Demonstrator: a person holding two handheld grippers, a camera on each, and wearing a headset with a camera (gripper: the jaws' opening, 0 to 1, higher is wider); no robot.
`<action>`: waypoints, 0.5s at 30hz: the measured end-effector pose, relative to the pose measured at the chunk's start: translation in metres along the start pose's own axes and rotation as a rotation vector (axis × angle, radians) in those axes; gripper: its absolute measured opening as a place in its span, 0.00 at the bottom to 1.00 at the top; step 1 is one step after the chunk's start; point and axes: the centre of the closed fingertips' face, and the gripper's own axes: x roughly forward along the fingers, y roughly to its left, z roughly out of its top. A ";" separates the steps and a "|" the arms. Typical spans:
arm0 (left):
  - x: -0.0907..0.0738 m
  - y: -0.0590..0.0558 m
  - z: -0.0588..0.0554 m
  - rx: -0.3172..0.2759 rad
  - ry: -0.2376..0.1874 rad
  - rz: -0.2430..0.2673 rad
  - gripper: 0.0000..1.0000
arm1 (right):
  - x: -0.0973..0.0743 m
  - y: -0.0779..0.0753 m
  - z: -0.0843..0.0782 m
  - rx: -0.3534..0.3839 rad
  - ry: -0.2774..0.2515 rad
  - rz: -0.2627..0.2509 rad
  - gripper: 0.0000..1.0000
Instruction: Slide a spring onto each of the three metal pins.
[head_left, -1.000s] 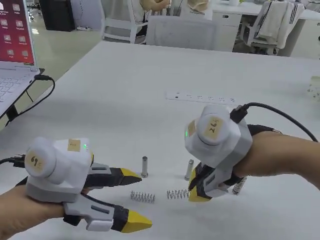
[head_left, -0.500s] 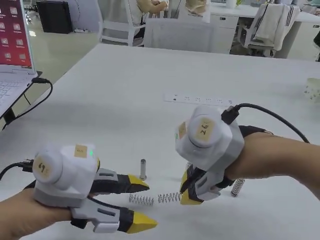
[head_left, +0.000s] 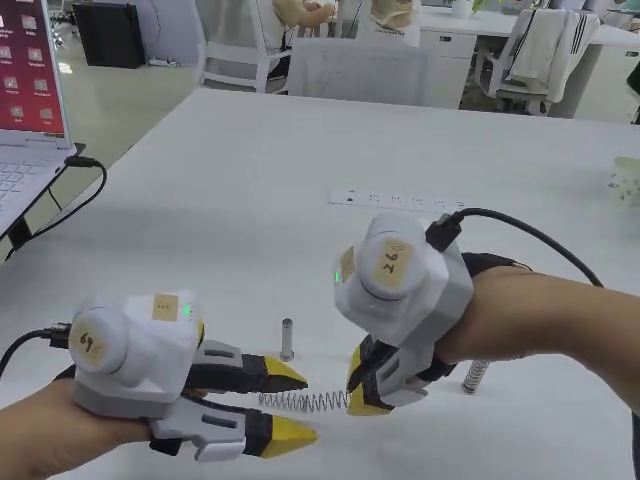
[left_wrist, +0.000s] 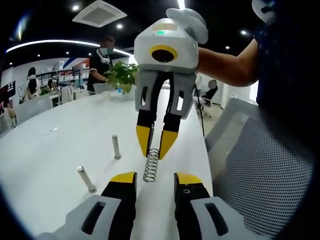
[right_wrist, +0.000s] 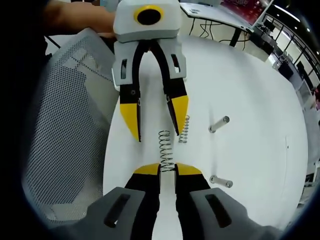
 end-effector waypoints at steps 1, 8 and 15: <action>0.000 0.000 0.000 0.004 0.001 0.000 0.21 | 0.000 0.000 0.001 -0.001 -0.001 0.001 0.08; 0.000 0.000 -0.001 0.007 0.001 0.000 0.19 | 0.001 0.002 0.006 -0.010 -0.007 0.004 0.08; 0.000 -0.001 -0.002 0.016 0.002 -0.003 0.13 | 0.002 0.004 0.008 -0.013 -0.010 0.007 0.08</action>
